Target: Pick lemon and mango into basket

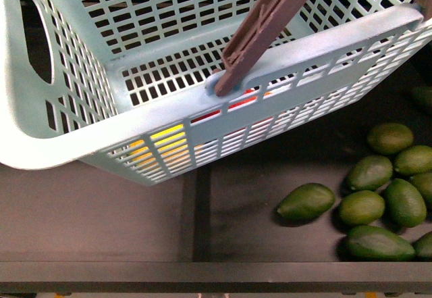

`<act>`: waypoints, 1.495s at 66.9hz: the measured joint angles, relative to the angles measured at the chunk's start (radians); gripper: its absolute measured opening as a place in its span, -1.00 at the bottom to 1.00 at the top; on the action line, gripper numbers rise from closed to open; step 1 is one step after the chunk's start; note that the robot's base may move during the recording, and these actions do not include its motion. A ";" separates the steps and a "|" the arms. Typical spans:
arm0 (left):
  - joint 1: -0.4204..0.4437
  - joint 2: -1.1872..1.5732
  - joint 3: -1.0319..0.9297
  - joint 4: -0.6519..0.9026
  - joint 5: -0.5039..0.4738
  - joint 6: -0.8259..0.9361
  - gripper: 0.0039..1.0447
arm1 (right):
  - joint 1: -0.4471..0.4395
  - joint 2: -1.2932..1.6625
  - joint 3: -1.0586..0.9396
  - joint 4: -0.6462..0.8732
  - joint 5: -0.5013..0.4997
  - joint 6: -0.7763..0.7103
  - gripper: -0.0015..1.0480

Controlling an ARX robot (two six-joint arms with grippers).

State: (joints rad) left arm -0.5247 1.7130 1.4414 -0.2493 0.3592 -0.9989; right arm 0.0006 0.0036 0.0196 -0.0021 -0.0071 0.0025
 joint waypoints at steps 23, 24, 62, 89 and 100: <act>-0.026 0.004 0.014 -0.029 -0.142 -0.037 -0.73 | 0.000 0.000 0.000 0.000 0.004 0.001 0.83; -0.030 0.006 0.019 -0.036 -0.186 -0.047 -0.73 | 0.000 0.000 0.000 0.000 0.004 0.000 0.83; 0.218 0.443 0.343 -0.054 -0.677 -0.457 -0.73 | 0.000 0.000 0.000 0.000 0.007 0.000 0.83; 0.333 0.667 0.529 0.001 -0.632 -0.553 -0.73 | 0.000 0.000 0.000 0.000 0.007 0.000 0.83; 0.333 0.692 0.523 -0.002 -0.570 -0.539 -0.73 | 0.000 0.000 0.000 0.000 0.007 0.000 0.83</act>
State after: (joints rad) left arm -0.1913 2.4046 1.9648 -0.2508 -0.2111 -1.5379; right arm 0.0010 0.0040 0.0196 -0.0021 -0.0002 0.0029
